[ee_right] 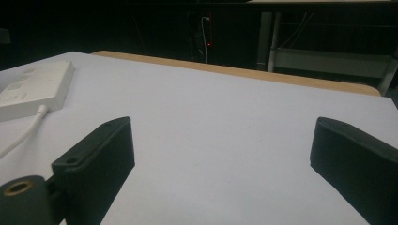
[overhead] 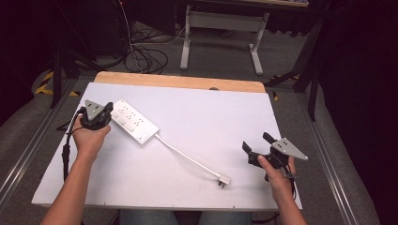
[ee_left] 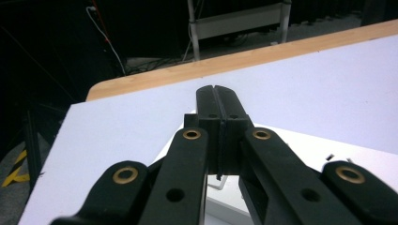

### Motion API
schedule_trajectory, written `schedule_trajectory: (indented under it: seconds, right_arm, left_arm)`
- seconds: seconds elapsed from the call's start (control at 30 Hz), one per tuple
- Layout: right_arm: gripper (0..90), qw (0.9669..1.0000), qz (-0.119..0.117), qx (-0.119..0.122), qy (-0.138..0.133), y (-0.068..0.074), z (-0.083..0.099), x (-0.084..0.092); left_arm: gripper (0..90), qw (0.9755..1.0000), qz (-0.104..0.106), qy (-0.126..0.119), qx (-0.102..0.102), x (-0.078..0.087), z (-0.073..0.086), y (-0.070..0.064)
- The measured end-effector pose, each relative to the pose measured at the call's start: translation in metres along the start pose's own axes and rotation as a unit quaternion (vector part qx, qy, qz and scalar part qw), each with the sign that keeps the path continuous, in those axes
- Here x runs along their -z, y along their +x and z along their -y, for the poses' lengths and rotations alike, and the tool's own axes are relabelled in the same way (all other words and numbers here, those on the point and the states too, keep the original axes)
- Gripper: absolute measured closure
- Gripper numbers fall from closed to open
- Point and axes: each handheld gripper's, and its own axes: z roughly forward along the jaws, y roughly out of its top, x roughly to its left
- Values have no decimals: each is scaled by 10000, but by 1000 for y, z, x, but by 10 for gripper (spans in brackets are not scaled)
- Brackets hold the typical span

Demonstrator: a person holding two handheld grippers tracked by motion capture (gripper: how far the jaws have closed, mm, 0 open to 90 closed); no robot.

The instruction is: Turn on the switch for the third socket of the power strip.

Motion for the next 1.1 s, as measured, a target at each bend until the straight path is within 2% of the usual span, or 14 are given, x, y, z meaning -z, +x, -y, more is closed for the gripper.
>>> schedule_trajectory:
  seconds: [0.2, 0.43, 0.63, 0.7, 0.8, 0.87, 1.1]
  right_arm:
    - [72, 10000, 1, 2, 6, 0, 0, 1]
    - [72, 10000, -6, -4, 4, 1, 0, 1]
    - [73, 10000, -16, -6, 13, 1, 1, 0]
    - [73, 10000, -12, -17, 23, 1, 1, 1]
    - [73, 10000, 3, -19, 1, 1, 1, 2]
    - [73, 10000, 17, -16, 9, 1, 1, 2]
    - [73, 10000, 8, -4, 10, 1, 1, 3]
  left_arm:
    - [898, 9998, 59, 206, -3, -8, 2, -1]
    - [898, 9991, 50, 427, -39, -10, 4, 0]
    - [898, 9986, 38, 534, 28, -15, 6, 3]
    - [898, 9977, 39, 678, 76, -18, 8, 3]
    - [898, 9970, 50, 770, 59, -19, 8, 3]
    - [898, 9967, 71, 799, 124, -19, 9, 3]
    - [898, 9960, 84, 884, 16, -23, 11, 1]
